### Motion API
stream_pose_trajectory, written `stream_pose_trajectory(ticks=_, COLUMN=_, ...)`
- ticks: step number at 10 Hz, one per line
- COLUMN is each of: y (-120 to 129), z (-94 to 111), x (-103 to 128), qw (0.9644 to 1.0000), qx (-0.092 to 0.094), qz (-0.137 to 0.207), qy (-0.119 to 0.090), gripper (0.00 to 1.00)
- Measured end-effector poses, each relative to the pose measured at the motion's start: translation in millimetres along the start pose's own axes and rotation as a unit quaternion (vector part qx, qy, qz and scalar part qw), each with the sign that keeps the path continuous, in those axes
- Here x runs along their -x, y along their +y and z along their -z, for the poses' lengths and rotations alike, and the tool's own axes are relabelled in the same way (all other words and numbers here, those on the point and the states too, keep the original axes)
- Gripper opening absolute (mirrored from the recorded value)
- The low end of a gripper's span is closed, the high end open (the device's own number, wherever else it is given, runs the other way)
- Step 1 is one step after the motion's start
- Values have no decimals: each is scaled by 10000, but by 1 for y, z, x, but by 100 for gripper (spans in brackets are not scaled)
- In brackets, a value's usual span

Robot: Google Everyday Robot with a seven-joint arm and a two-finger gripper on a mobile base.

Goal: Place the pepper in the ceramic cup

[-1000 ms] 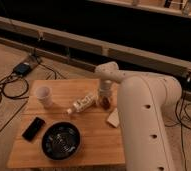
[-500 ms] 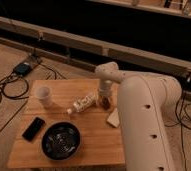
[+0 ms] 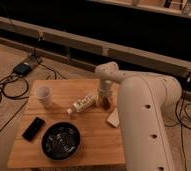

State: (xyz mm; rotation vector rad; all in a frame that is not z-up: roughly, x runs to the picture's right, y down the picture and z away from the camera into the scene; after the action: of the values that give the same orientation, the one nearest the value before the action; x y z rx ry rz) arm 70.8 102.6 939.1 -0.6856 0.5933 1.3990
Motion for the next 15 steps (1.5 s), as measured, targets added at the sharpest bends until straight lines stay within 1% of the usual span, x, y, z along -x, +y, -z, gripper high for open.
stream_pose_trajectory(ticks=1, y=0, z=0, x=0, qw=10000, qx=-6, qz=2, qy=1, gripper=64)
stream_pose_trajectory(ticks=2, y=-1, z=-1, x=0, qw=10000, qx=-26, qz=-4, qy=4, gripper=61)
stream_pose_trajectory(ticks=3, y=-5, z=-1, x=2, qw=10000, qx=-65, qz=-31, qy=-8, gripper=51)
stream_pose_trajectory(ticks=4, y=-8, z=0, x=3, qw=9999, qx=-104, qz=-53, qy=-34, gripper=39)
stream_pose_trajectory(ticks=5, y=-11, z=1, x=4, qw=9999, qx=-126, qz=-51, qy=-63, gripper=31)
stream_pose_trajectory(ticks=6, y=-12, z=3, x=6, qw=9998, qx=-132, qz=-44, qy=-127, gripper=19)
stream_pose_trajectory(ticks=7, y=-11, z=5, x=8, qw=9998, qx=-154, qz=10, qy=-158, gripper=9)
stream_pose_trajectory(ticks=8, y=-10, z=9, x=9, qw=9996, qx=-204, qz=92, qy=-188, gripper=2)
stream_pose_trajectory(ticks=9, y=-8, z=12, x=11, qw=9993, qx=-267, qz=169, qy=-208, gripper=0)
stream_pose_trajectory(ticks=10, y=-2, z=21, x=14, qw=9982, qx=-411, qz=335, qy=-269, gripper=0)
stream_pose_trajectory(ticks=12, y=14, z=35, x=17, qw=9955, qx=-600, qz=631, qy=-375, gripper=0)
stream_pose_trajectory(ticks=13, y=28, z=43, x=18, qw=9931, qx=-699, qz=834, qy=-441, gripper=0)
stream_pose_trajectory(ticks=14, y=46, z=53, x=19, qw=9897, qx=-795, qz=1074, qy=-522, gripper=0)
stream_pose_trajectory(ticks=15, y=57, z=59, x=19, qw=9873, qx=-856, qz=1215, qy=-561, gripper=0)
